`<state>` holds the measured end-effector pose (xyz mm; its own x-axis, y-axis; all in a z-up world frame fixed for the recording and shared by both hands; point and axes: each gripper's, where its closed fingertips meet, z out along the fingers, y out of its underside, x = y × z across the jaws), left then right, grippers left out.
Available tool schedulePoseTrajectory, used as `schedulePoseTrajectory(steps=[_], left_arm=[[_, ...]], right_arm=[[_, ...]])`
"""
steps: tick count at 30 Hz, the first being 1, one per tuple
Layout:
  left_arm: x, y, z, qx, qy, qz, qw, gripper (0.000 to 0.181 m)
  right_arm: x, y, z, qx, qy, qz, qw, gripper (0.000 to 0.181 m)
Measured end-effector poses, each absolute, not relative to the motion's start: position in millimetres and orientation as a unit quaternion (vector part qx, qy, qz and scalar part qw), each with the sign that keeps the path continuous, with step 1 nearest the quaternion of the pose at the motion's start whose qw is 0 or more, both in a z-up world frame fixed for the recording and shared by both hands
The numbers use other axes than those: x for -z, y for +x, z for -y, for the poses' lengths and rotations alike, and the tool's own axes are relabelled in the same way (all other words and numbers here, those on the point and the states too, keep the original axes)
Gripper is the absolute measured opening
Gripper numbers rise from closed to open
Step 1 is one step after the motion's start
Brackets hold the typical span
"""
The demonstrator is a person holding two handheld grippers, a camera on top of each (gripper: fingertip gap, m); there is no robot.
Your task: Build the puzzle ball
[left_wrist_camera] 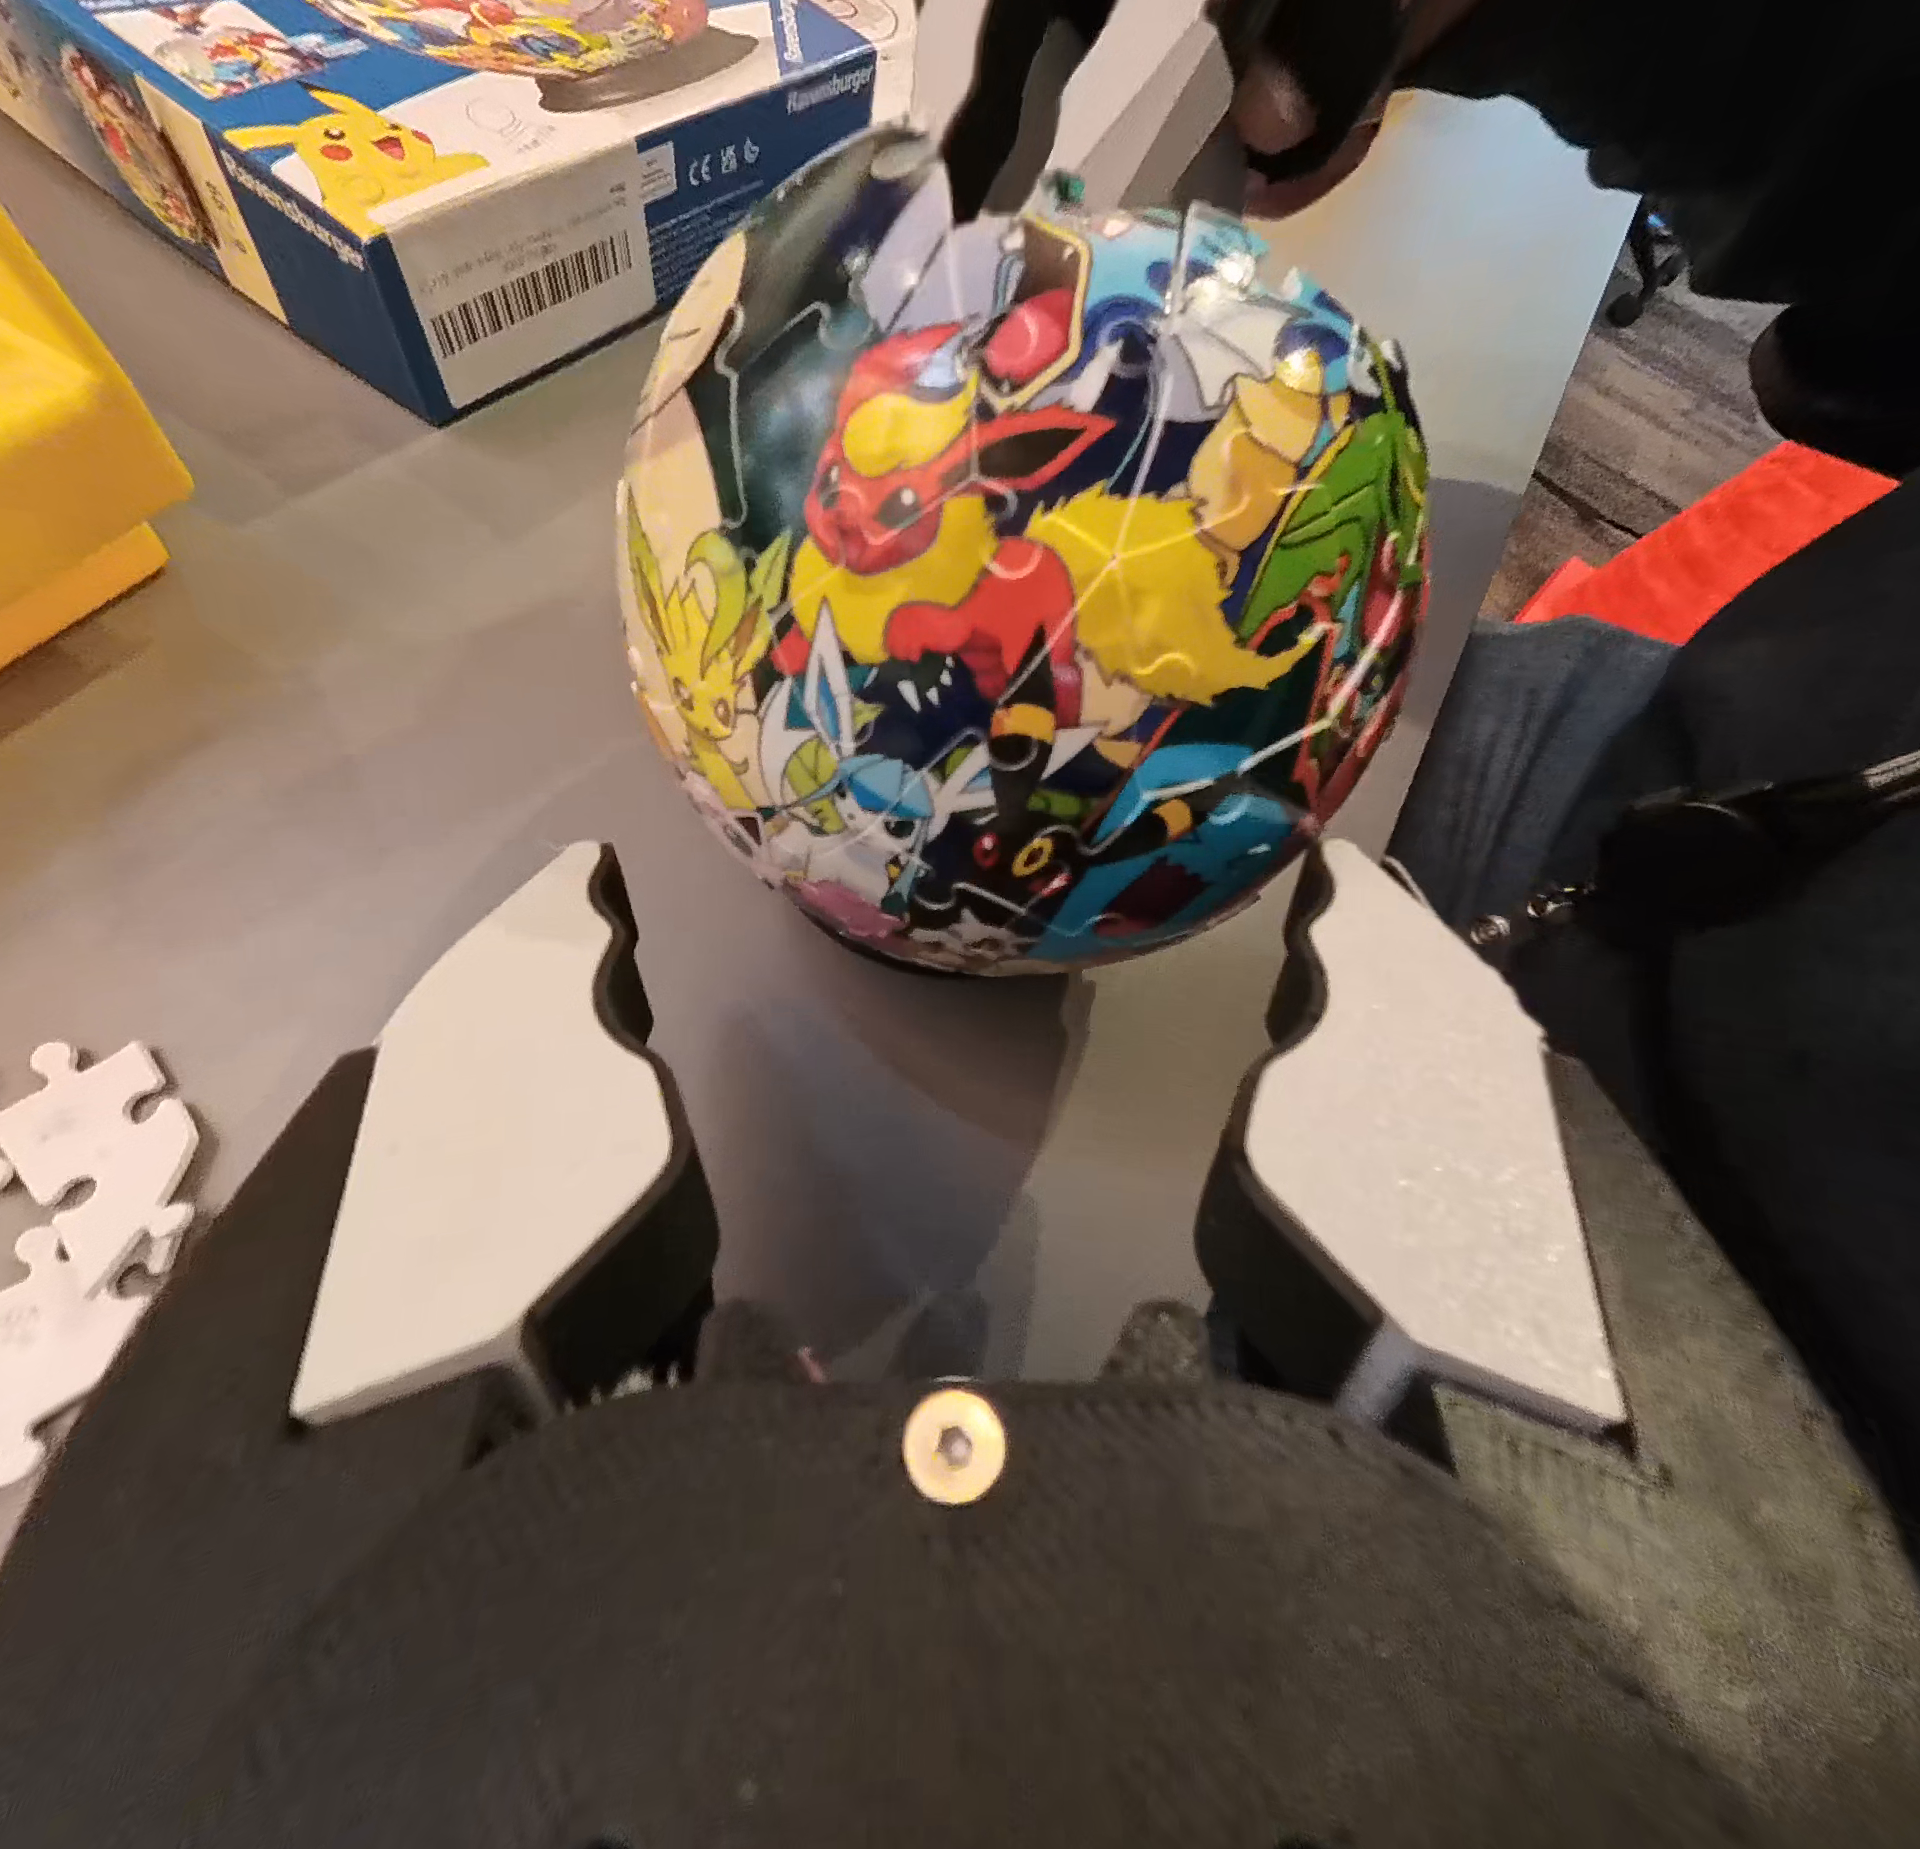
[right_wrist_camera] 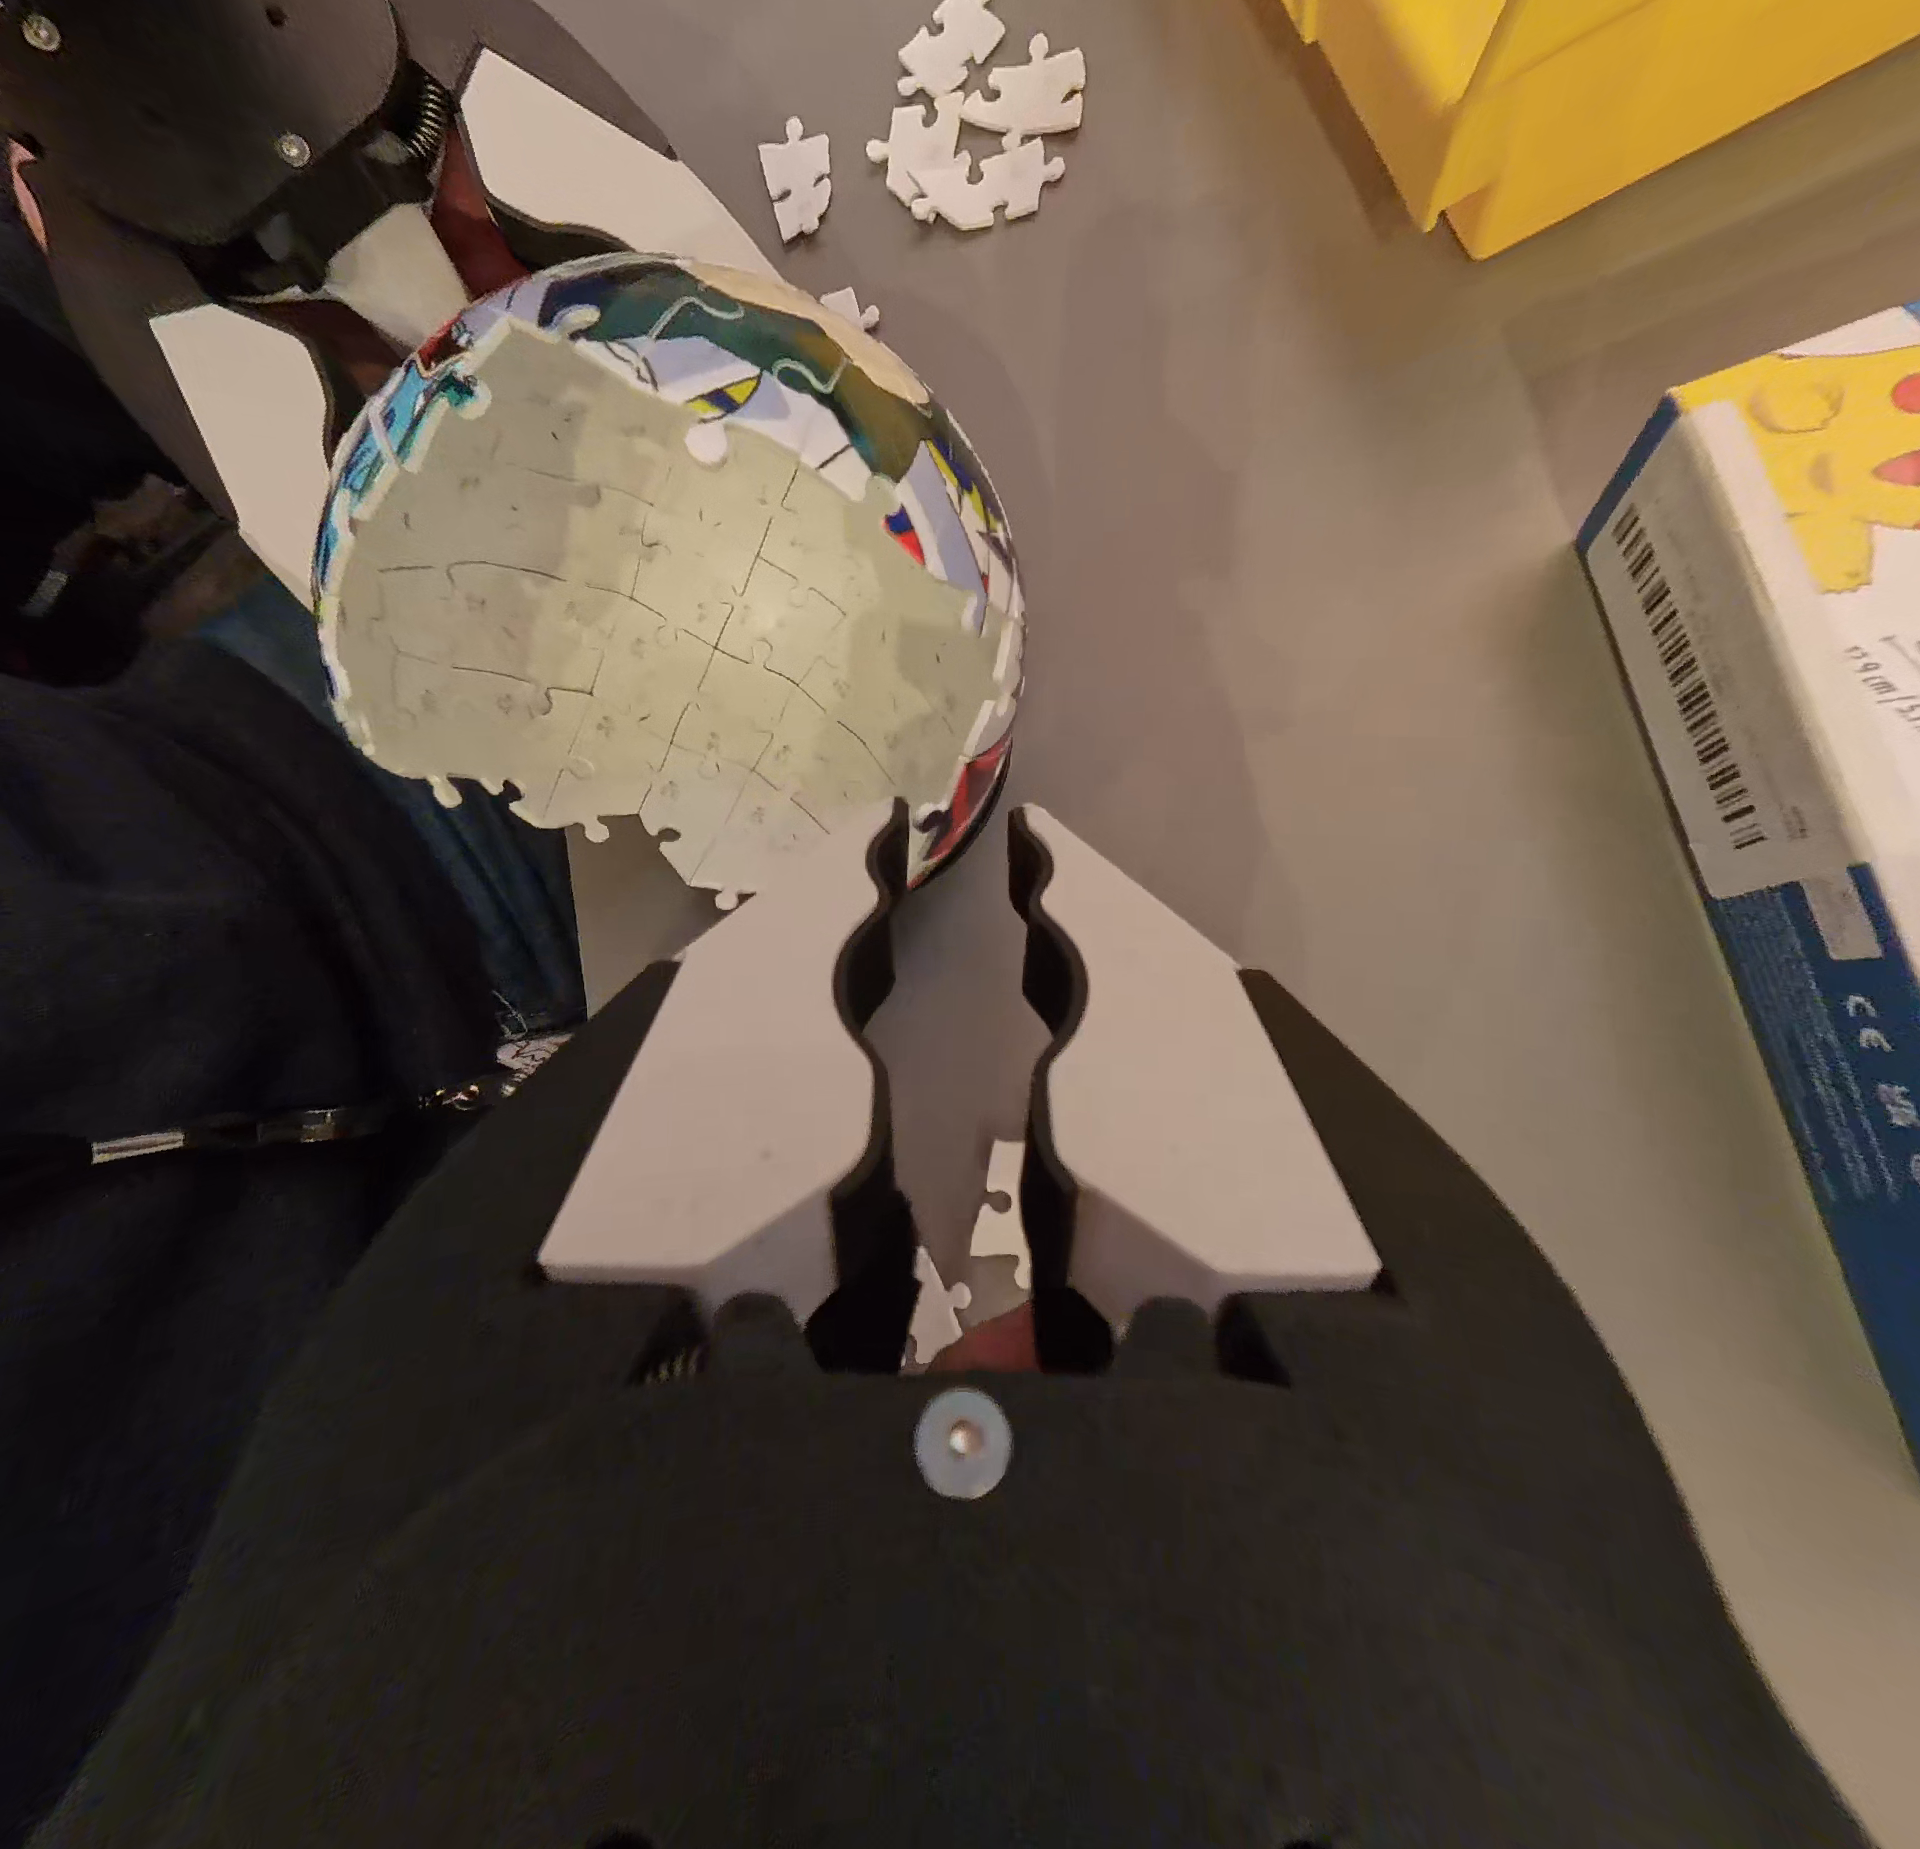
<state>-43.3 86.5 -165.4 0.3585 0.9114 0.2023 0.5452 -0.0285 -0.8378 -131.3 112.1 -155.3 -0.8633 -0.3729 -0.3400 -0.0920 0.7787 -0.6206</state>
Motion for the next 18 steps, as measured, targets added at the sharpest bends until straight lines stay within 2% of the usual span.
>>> schedulePoseTrajectory(steps=[4, 18], left_arm=[[166.8, -43.7, -90.3, -0.198, -0.693, 0.52, 0.458, 0.115], [158.6, -48.5, -94.9, -0.207, -0.672, 0.52, 0.485, 0.108]], right_arm=[[160.8, -127.0, -111.5, 0.304, -0.134, -0.915, 0.227, 0.007], [166.0, -127.2, -108.4, 0.31, -0.106, -0.905, 0.273, 0.006]])
